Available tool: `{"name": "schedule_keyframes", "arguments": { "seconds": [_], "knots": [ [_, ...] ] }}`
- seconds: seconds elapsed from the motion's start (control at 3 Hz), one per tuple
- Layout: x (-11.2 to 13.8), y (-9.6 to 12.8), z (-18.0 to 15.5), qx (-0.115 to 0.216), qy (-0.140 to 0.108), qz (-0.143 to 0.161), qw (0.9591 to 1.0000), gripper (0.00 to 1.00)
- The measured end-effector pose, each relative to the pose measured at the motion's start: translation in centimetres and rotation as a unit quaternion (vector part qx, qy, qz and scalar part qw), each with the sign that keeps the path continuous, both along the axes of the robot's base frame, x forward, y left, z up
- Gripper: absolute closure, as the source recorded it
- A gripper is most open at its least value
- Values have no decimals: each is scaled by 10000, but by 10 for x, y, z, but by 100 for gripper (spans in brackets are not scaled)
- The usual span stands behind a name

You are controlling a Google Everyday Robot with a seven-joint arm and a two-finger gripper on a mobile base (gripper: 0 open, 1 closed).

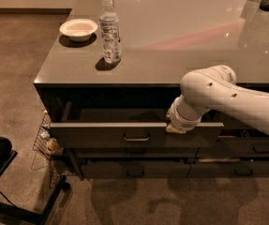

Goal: Open top drawer

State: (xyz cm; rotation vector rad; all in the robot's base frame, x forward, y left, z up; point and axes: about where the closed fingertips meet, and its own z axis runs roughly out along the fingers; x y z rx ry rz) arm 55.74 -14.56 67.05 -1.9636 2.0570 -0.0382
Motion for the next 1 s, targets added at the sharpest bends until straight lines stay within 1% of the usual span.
{"name": "schedule_keyframes", "arguments": {
  "seconds": [0.33,0.67,1.0],
  "knots": [
    [0,0,0,0,0,0,10000,100],
    [-27,-2,3,-33,191,-47,9998,100],
    [-27,-2,8,-34,194,-44,9998,82]
  ]
}}
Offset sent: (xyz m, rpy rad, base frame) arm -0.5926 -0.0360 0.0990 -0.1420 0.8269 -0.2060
